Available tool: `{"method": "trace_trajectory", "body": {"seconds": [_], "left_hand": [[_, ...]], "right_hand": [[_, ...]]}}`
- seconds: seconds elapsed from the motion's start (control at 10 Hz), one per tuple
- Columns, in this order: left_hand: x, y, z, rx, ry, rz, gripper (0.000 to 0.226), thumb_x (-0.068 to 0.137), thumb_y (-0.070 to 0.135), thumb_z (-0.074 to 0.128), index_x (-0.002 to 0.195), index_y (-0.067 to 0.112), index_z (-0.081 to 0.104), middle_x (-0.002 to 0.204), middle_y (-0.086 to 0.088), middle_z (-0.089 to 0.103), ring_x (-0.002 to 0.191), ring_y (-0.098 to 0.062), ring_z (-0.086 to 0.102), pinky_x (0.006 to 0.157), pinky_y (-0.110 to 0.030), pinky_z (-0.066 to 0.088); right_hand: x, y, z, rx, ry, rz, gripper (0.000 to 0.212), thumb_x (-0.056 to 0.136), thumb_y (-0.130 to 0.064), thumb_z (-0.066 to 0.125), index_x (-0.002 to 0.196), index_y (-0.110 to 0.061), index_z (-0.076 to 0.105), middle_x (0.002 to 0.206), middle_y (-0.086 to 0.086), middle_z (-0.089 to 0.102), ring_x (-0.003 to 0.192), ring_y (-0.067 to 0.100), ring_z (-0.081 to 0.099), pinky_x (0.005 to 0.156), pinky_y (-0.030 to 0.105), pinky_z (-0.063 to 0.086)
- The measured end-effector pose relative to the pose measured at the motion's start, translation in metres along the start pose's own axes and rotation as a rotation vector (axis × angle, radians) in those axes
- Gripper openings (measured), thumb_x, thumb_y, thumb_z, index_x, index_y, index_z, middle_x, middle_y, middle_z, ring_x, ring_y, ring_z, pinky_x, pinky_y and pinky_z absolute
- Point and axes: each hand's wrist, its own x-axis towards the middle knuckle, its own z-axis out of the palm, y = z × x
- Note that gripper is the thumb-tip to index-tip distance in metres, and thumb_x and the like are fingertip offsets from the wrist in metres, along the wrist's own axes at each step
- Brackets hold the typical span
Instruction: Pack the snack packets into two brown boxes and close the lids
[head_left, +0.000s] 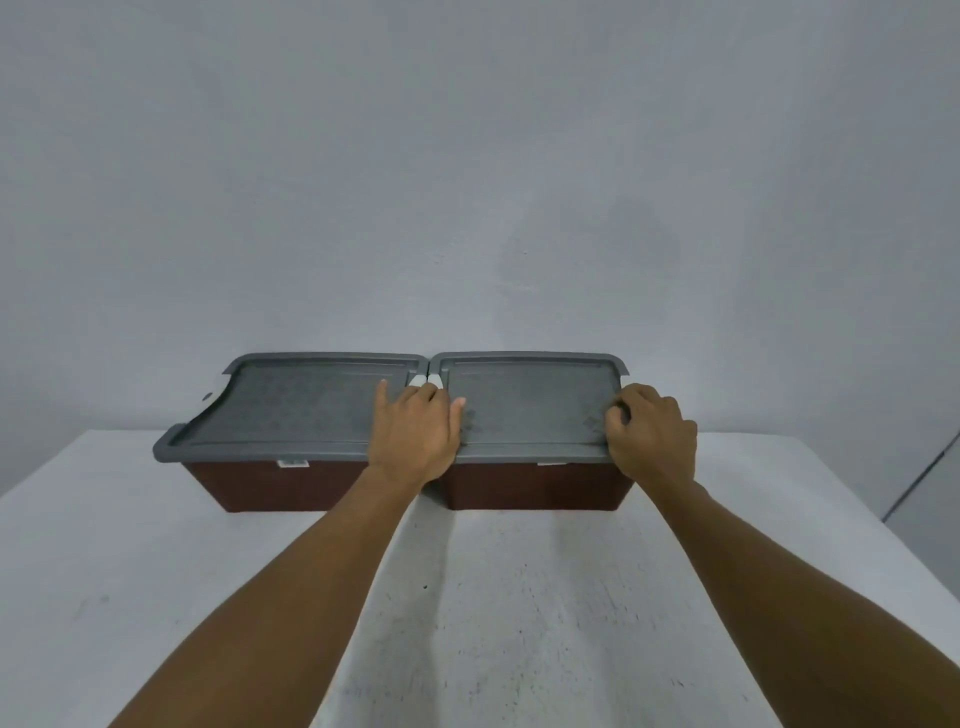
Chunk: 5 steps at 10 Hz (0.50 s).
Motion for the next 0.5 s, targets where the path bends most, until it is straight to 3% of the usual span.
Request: {"method": "trace_trajectory", "body": {"seconds": [0.1, 0.2, 0.3, 0.4, 0.5], "left_hand": [[-0.001, 0.0, 0.0, -0.019, -0.014, 0.006, 0.058, 0.101, 0.044, 0.015, 0.101, 0.017, 0.066, 0.107, -0.001, 0.069, 0.107, -0.021, 0.06, 0.111, -0.055, 0.026], [-0.001, -0.007, -0.01, -0.047, -0.113, 0.056, 0.069, 0.097, 0.059, 0.01, 0.107, 0.017, 0.064, 0.113, -0.002, 0.066, 0.111, -0.021, 0.059, 0.115, -0.059, 0.013], [-0.02, -0.033, -0.014, -0.071, -0.194, 0.178, 0.073, 0.094, 0.066, 0.012, 0.135, 0.02, 0.05, 0.139, 0.002, 0.053, 0.134, -0.018, 0.043, 0.113, -0.062, -0.009], [-0.051, -0.065, -0.011, -0.052, -0.105, 0.313, 0.073, 0.096, 0.064, 0.01, 0.149, 0.02, 0.034, 0.156, 0.001, 0.034, 0.145, -0.015, 0.026, 0.118, -0.054, -0.007], [-0.098, -0.09, -0.003, -0.144, -0.007, 0.311, 0.068, 0.099, 0.057, 0.017, 0.152, 0.016, 0.027, 0.161, -0.003, 0.02, 0.149, -0.017, 0.013, 0.122, -0.046, 0.003]], "right_hand": [[-0.003, -0.006, 0.0, -0.087, 0.016, 0.003, 0.031, 0.088, -0.029, 0.032, 0.094, -0.016, 0.059, 0.104, -0.002, 0.062, 0.089, 0.02, 0.053, 0.079, 0.04, 0.038], [-0.011, -0.014, 0.001, -0.139, 0.046, 0.043, 0.026, 0.094, -0.022, 0.034, 0.09, -0.014, 0.058, 0.096, 0.001, 0.062, 0.092, 0.023, 0.053, 0.082, 0.043, 0.037], [-0.029, -0.024, 0.003, -0.146, 0.096, 0.023, 0.03, 0.095, -0.022, 0.033, 0.09, -0.01, 0.06, 0.096, 0.007, 0.064, 0.095, 0.029, 0.055, 0.086, 0.045, 0.039], [-0.054, -0.037, 0.003, -0.071, 0.082, -0.055, 0.04, 0.095, -0.033, 0.023, 0.098, -0.016, 0.058, 0.102, 0.004, 0.062, 0.103, 0.027, 0.055, 0.1, 0.045, 0.032], [-0.1, -0.068, 0.012, -0.032, 0.105, -0.162, 0.035, 0.096, -0.034, 0.044, 0.123, -0.015, 0.054, 0.138, 0.011, 0.049, 0.132, 0.029, 0.041, 0.116, 0.05, 0.019]]}}
